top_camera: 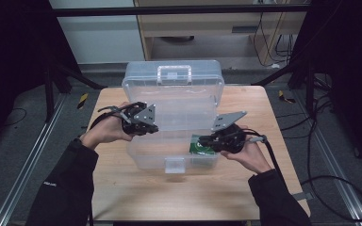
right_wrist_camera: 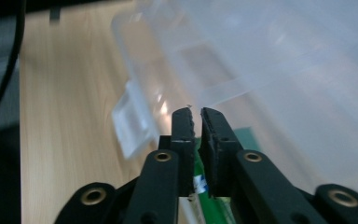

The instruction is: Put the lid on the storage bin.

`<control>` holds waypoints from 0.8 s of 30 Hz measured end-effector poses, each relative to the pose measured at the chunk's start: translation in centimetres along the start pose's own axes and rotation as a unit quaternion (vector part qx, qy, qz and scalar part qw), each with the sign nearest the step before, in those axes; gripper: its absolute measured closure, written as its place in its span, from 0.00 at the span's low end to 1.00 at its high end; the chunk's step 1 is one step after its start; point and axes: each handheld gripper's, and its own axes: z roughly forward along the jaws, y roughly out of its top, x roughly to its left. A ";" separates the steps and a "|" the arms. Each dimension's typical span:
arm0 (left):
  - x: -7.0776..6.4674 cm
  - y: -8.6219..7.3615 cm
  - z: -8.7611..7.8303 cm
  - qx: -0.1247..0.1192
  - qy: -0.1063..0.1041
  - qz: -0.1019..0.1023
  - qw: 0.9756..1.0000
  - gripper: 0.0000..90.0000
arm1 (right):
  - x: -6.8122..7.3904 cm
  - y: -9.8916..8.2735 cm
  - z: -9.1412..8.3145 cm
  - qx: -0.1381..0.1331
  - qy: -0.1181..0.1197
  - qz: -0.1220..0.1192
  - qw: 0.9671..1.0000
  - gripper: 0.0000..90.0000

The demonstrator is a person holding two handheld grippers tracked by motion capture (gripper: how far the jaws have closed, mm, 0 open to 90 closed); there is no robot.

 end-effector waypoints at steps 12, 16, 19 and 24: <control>-0.3 0.1 0.1 0.005 -0.004 0.003 1.000 0.98 | -3.3 -0.8 -3.3 -0.112 -0.104 0.110 0.982 1.00; -0.5 0.0 0.2 0.002 -0.004 0.000 1.000 0.97 | -4.3 -1.1 -3.0 -0.117 -0.125 0.132 0.976 1.00; -0.6 -0.1 0.2 0.001 -0.006 -0.003 1.000 0.97 | -5.0 -1.2 -2.8 -0.126 -0.133 0.146 0.972 1.00; -0.7 -0.1 0.3 0.001 -0.005 -0.005 1.000 0.96 | -5.9 -1.0 -2.5 -0.140 -0.144 0.165 0.966 1.00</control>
